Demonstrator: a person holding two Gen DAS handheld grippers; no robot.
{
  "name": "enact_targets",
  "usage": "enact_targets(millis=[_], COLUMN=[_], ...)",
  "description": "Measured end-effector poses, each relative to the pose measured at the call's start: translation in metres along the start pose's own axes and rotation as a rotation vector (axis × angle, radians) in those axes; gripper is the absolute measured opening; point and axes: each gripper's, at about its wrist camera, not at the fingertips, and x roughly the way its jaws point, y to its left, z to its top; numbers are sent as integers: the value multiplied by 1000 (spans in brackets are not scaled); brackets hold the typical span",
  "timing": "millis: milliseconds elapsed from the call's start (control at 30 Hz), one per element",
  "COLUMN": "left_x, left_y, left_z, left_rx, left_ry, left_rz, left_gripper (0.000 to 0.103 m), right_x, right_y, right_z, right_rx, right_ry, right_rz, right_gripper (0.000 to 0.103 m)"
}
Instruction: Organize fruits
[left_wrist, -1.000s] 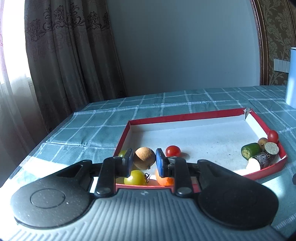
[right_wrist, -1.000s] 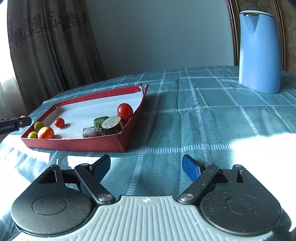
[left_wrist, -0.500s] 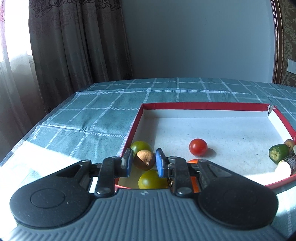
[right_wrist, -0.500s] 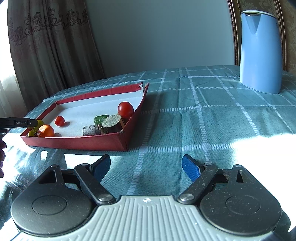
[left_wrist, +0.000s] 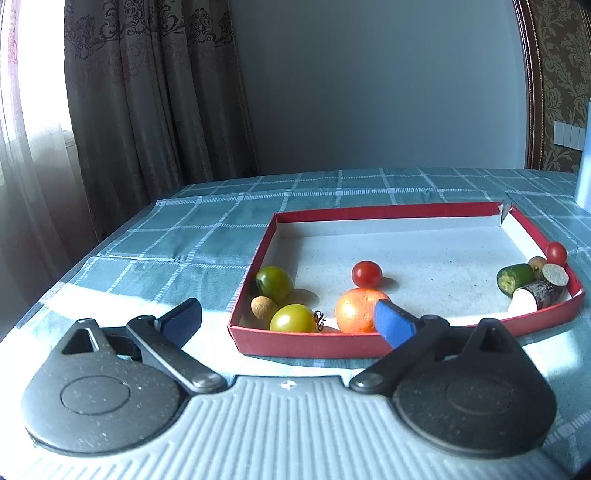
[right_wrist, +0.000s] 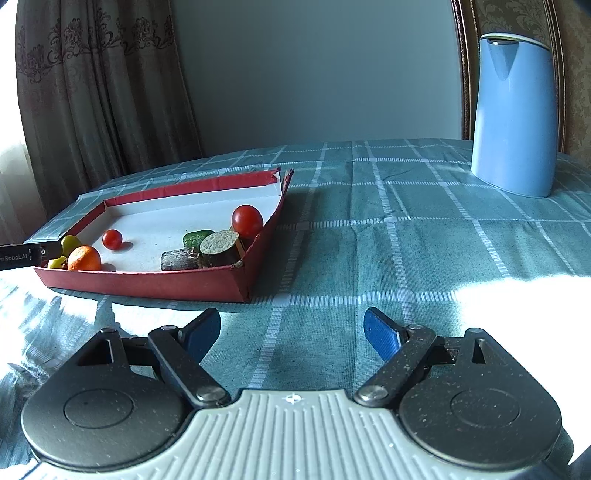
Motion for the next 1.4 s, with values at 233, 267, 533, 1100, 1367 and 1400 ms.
enact_targets(millis=[233, 267, 533, 1100, 1367, 1400], left_x=[-27, -29, -34, -32, -28, -27], left_y=[1, 3, 19, 12, 8, 7], left_z=[-20, -22, -32, -34, -34, -34], left_rx=[-20, -31, -93, -31, -23, -25], left_ry=[-11, -6, 16, 33, 47, 48], left_rz=[-46, -48, -8, 20, 10, 7], left_gripper=[103, 103, 103, 103, 103, 103], right_x=[-5, -5, 3, 14, 14, 13], right_y=[49, 56, 102, 109, 109, 109], right_z=[-6, -7, -10, -9, -9, -9], right_rx=[-70, -83, -110, -37, -38, -39], right_ry=[-15, -16, -7, 36, 33, 29], right_rz=[30, 35, 5, 19, 12, 10], right_gripper=[85, 85, 85, 85, 85, 85])
